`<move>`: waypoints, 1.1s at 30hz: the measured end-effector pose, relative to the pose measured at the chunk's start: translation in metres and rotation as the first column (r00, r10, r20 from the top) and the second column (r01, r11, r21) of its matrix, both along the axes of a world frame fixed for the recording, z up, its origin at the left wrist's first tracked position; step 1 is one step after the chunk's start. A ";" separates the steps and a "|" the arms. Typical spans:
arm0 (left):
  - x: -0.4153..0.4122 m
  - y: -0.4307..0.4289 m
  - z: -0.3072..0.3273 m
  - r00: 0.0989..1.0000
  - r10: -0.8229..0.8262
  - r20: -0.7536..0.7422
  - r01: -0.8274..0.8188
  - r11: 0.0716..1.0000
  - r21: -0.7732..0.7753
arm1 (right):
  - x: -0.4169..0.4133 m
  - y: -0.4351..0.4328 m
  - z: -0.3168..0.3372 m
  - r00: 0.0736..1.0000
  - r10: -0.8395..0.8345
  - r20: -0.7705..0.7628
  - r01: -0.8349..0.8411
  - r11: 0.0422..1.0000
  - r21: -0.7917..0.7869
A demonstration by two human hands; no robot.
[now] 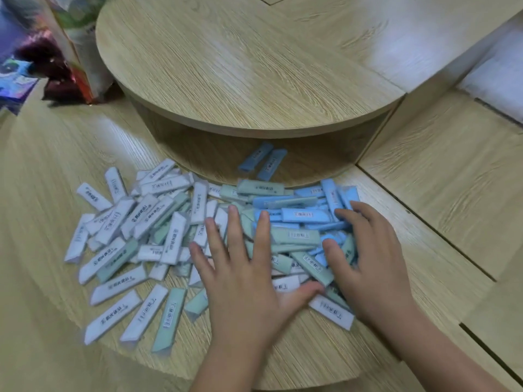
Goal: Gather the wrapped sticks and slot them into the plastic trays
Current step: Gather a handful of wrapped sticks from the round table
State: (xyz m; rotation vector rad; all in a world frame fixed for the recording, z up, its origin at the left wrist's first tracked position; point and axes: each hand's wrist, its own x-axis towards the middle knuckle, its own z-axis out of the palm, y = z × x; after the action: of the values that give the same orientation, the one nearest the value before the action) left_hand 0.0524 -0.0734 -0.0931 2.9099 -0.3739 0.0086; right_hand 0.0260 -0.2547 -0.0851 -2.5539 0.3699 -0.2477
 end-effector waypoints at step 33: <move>0.011 0.048 0.004 0.872 0.489 -0.026 -0.489 0.870 -0.067 | 0.028 0.062 0.000 0.992 -0.059 -0.111 0.051 0.996 -0.070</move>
State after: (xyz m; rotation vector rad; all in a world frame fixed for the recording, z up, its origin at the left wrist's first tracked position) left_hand 0.0631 -0.0253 -0.0889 2.8446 0.3689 0.0854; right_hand 0.0544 -0.1929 -0.0854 -2.6334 0.4828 -0.1378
